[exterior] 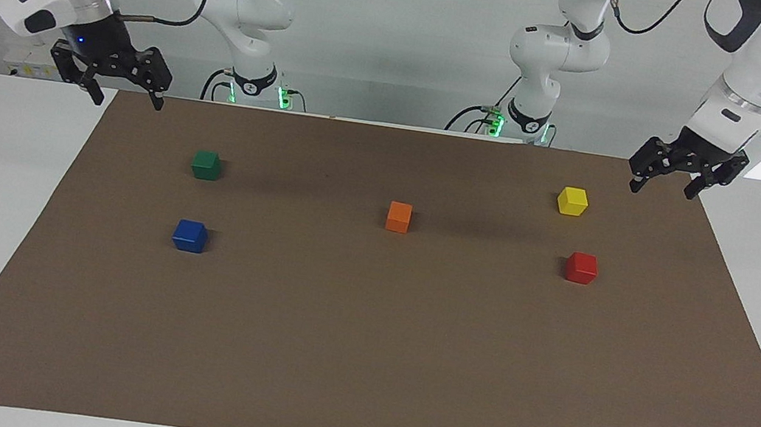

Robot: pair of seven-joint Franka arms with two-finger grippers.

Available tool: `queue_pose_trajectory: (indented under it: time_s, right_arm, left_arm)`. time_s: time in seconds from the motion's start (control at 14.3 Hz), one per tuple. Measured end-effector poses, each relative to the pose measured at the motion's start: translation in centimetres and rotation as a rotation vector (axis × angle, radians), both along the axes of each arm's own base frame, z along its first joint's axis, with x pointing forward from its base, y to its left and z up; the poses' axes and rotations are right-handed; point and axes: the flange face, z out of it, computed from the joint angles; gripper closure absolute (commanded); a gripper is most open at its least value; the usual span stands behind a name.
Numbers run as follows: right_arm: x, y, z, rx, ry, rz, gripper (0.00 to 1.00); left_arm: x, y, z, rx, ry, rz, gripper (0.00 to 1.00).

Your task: Transfer red block to right arm and stack on blue block

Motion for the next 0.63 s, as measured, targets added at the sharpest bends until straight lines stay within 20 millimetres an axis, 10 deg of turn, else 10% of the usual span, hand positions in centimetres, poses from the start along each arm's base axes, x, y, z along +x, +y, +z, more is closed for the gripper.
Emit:
queue_pose_trajectory:
  time_s: [0.42, 0.63]
  right_arm:
    - [0.0, 0.0, 0.0, 0.000, 0.001, 0.000, 0.00]
    - [0.0, 0.0, 0.0, 0.000, 0.001, 0.000, 0.00]
  left_arm:
    - [0.5, 0.7, -1.1, 0.000, -0.018, 0.013, 0.00]
    - [0.8, 2.9, -5.6, 0.001, -0.063, 0.050, 0.00]
